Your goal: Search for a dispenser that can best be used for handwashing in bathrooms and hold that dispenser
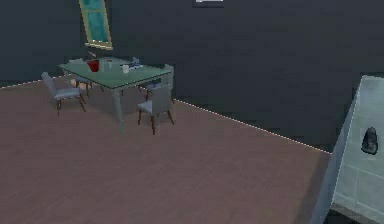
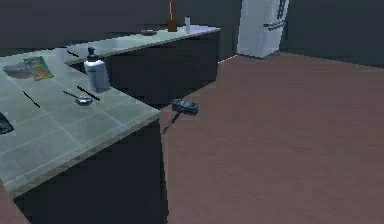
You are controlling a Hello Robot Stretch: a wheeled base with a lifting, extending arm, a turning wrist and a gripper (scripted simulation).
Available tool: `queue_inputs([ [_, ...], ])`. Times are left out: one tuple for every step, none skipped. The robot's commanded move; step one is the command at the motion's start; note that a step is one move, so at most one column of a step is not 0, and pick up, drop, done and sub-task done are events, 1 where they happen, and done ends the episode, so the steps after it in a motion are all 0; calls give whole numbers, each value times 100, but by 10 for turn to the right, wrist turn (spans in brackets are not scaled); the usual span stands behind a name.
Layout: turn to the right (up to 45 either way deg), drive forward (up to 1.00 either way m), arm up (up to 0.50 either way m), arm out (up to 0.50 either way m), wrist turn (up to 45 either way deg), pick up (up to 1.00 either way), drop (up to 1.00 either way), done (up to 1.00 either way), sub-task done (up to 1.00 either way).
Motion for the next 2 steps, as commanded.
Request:
queue_inputs([
  [-210, 0, 0, 0, 0, 0, 0, 0, 0],
  [450, 0, 0, 0, 0, 0, 0, 0, 0],
])
